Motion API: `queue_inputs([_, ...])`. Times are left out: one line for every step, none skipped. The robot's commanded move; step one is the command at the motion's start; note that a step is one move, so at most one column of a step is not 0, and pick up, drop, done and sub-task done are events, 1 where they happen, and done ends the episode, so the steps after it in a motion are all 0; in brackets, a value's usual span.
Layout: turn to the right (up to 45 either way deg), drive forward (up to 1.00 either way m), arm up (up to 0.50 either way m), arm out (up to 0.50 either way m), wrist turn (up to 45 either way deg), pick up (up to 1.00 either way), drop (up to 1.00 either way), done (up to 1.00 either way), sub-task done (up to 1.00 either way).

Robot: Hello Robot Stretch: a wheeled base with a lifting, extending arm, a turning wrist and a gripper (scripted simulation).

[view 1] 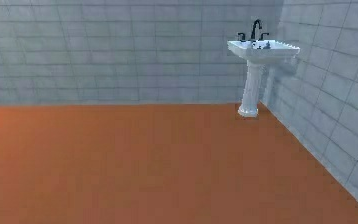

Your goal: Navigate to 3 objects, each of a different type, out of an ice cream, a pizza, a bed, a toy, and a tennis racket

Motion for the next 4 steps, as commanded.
queue_inputs([-45.0, 0.0, 0.0, 0.0, 0.0, 0.0, 0.0, 0.0, 0.0])
queue_inputs([-15.0, 0.0, 0.0, 0.0, 0.0, 0.0, 0.0, 0.0, 0.0])
queue_inputs([0.0, 1.0, 0.0, 0.0, 0.0, 0.0, 0.0, 0.0, 0.0])
queue_inputs([0.0, 1.0, 0.0, 0.0, 0.0, 0.0, 0.0, 0.0, 0.0])
